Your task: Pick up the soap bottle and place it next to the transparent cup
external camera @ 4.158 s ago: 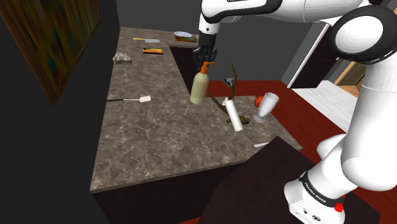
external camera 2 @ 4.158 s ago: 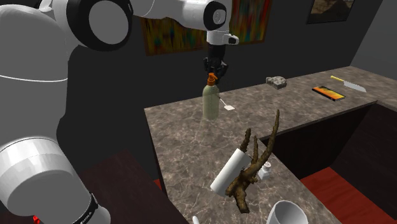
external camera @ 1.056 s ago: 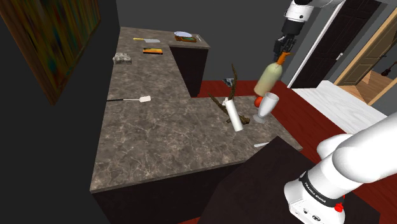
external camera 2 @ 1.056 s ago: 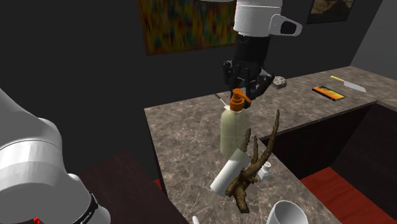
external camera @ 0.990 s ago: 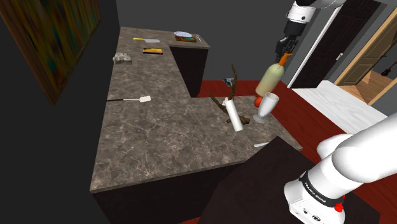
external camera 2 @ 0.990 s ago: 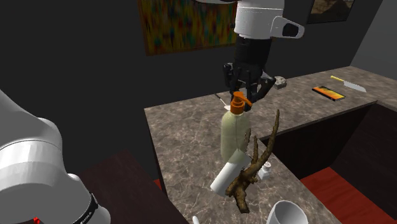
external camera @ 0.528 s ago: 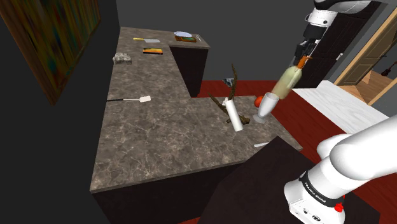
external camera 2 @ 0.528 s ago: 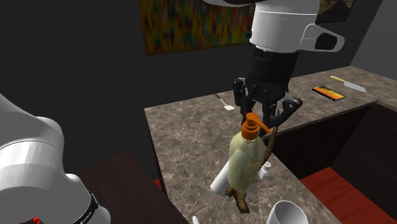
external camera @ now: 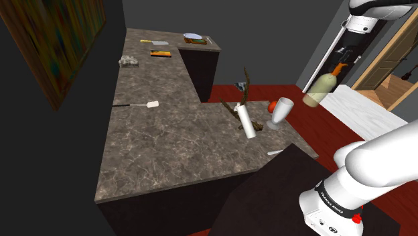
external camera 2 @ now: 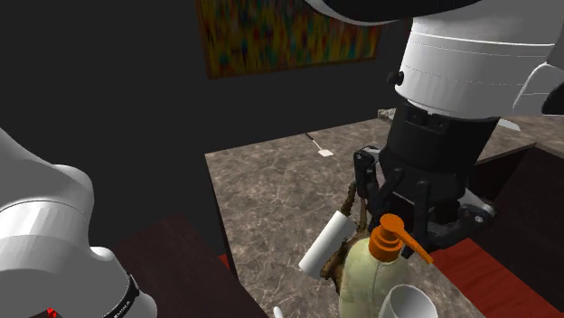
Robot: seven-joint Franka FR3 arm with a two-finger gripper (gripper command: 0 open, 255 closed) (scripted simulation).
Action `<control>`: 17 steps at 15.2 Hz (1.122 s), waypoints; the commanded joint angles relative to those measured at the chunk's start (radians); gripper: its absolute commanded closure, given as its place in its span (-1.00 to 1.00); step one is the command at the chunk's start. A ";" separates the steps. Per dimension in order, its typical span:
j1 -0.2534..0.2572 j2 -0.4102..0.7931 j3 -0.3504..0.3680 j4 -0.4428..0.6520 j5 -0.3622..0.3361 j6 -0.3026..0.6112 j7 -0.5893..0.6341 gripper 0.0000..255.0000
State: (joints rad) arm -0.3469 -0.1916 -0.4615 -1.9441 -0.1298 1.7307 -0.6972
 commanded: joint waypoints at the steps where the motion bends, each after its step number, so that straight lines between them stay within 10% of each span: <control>1: -0.020 0.019 -0.034 0.027 0.001 -0.004 -0.058 1.00; 17: -0.035 0.053 -0.064 -0.142 0.005 0.198 -0.081 1.00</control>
State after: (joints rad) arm -0.3810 -0.1414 -0.5235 -2.0714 -0.1254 1.9101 -0.7778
